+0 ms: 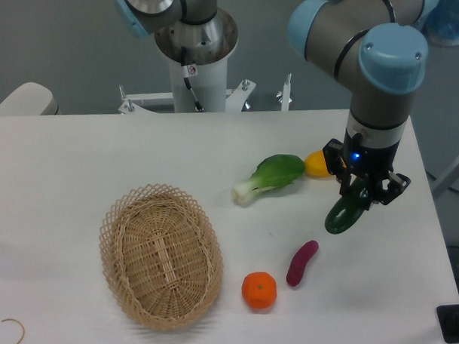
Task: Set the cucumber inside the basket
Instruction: 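Lift the green cucumber held in the gripper off the table, then carry the cucumber over the wicker basket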
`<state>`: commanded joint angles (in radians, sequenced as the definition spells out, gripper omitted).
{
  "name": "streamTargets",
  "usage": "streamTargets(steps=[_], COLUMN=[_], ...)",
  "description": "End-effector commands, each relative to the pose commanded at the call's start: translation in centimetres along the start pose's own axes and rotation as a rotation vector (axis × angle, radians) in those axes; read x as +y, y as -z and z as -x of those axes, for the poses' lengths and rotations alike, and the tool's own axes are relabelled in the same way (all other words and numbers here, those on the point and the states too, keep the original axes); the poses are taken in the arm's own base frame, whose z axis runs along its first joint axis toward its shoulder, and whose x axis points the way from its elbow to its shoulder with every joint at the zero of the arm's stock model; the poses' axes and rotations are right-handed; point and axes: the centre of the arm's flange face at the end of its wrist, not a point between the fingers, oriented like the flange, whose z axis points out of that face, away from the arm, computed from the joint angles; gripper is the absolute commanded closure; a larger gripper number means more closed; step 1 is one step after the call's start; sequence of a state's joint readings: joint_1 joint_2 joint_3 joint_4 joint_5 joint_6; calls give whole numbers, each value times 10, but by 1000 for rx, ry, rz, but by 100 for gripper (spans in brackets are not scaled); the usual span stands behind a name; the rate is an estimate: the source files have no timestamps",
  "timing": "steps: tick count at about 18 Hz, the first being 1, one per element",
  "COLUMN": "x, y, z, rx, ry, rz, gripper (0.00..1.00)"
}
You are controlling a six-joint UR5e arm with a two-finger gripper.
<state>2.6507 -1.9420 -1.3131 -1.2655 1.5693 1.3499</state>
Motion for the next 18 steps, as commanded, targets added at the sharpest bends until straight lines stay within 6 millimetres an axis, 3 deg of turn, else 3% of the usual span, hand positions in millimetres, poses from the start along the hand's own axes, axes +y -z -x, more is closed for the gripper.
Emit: streamTargets(steps=[4, 13, 16, 18], x=[1, -12, -35, -63], y=[3, 13, 14, 6], z=[-2, -30, -50, -69], rx=[14, 72, 91, 110], ry=[11, 20, 22, 38], rz=[-12, -15, -14, -14], gripper=[47, 47, 47, 47])
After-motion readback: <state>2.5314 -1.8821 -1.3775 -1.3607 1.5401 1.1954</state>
